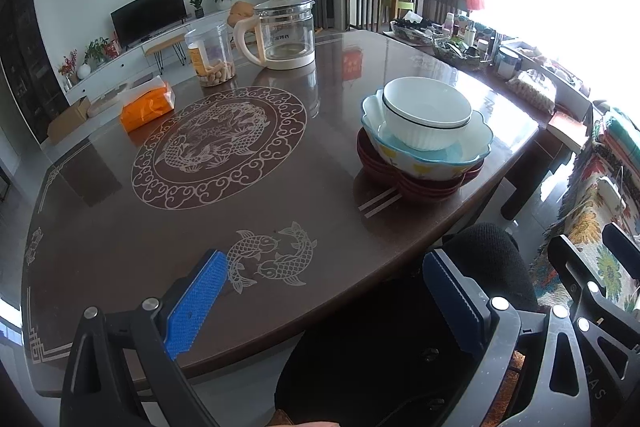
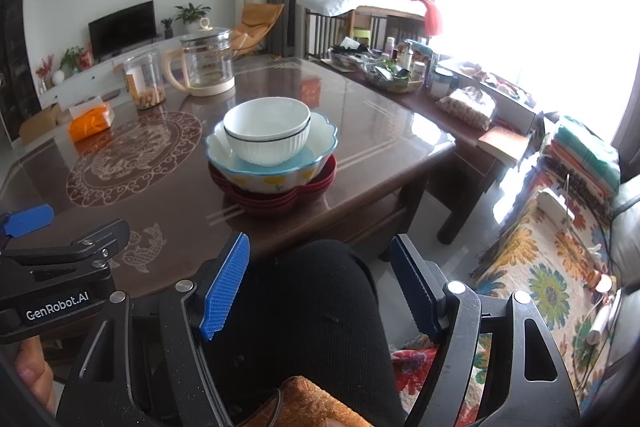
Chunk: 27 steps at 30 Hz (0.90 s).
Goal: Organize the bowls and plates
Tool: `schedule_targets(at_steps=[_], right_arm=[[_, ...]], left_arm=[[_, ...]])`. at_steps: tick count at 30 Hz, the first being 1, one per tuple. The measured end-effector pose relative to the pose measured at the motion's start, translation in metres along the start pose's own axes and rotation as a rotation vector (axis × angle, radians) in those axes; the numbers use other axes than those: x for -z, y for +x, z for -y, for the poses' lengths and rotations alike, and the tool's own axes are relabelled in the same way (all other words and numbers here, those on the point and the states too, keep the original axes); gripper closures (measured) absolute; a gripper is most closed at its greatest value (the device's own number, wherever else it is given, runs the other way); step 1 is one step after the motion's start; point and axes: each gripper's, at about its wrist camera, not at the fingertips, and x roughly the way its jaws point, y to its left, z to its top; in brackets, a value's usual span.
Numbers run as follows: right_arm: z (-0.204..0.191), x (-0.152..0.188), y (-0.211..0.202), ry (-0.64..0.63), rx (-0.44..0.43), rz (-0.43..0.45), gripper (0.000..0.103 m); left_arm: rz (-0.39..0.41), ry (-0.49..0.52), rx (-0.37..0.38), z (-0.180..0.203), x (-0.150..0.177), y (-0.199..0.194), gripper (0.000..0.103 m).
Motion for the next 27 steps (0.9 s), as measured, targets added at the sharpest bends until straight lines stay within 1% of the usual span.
schedule_targets(at_steps=[7, 11, 17, 21, 27], right_arm=[[-0.001, 0.0, 0.001, -0.004, 0.002, -0.002, 0.027], [0.001, -0.003, -0.001, 0.003, 0.015, 0.016, 0.027], [0.0, -0.009, -0.007, 0.004, 0.003, 0.034, 0.027], [-0.004, -0.012, -0.01, -0.01, -0.002, 0.049, 0.027], [-0.005, -0.012, -0.008, -0.013, -0.01, 0.048, 0.027]], left_arm=[[-0.003, -0.001, 0.004, -0.001, 0.0, 0.001, 0.005], [0.003, 0.0, 0.01, -0.002, -0.001, 0.0, 0.005], [0.012, 0.0, 0.022, -0.002, -0.004, -0.003, 0.005], [0.017, 0.002, 0.016, -0.003, -0.005, -0.003, 0.005], [0.016, -0.017, 0.005, -0.008, -0.006, -0.001, 0.005]])
